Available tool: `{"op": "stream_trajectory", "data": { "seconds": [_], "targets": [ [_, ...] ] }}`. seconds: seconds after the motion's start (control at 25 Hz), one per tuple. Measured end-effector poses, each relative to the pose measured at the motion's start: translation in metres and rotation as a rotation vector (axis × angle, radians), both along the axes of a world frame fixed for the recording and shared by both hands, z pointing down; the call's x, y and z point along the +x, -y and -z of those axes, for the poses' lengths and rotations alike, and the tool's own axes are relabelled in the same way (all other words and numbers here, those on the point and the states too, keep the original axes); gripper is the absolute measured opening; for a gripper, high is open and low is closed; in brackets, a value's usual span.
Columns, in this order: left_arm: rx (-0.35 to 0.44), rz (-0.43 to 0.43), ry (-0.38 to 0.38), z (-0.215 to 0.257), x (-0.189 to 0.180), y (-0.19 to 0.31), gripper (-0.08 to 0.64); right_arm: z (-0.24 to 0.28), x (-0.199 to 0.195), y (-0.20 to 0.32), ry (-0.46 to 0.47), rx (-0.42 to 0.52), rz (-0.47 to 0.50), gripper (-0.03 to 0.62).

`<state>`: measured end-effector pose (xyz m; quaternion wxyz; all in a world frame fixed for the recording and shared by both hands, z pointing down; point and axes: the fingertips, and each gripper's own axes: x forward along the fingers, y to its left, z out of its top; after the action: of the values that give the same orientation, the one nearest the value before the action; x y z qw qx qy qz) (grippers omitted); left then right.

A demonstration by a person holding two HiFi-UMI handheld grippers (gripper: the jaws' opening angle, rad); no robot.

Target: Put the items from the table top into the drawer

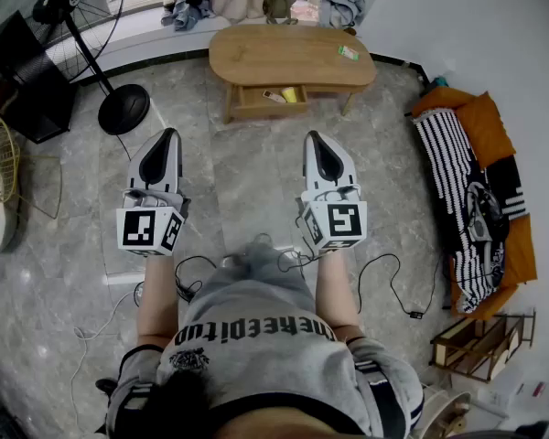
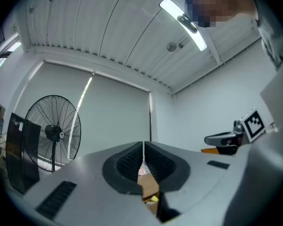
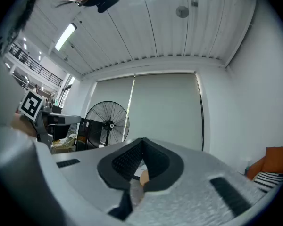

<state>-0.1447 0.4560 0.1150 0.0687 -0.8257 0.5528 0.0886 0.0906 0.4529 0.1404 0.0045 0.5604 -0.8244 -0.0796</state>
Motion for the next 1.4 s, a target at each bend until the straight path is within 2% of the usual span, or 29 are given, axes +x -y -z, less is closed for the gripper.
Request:
{"op": "stream_trajectory", "data": {
  "seconds": [0.8,0.96,1.16,1.4],
  "targets": [
    [0.013,-0.023,-0.015,-0.005,-0.031,0.011,0.012,0.001,-0.032,0.002,-0.001,0.020,-0.015,0.003],
    [0.003,-0.038,-0.021,-0.007,-0.025,0.020,0.012,-0.006,-0.032,0.010,-0.019,0.003,-0.010,0.003],
    [-0.008,-0.036,-0.016,-0.012,-0.020,0.051,0.012,-0.014,-0.026,0.043,-0.002,0.005,-0.008,0.003],
    [0.003,-0.016,-0.011,-0.012,-0.010,0.117,0.012,-0.014,-0.017,0.117,0.005,0.011,0.025,0.003]
  ]
}}
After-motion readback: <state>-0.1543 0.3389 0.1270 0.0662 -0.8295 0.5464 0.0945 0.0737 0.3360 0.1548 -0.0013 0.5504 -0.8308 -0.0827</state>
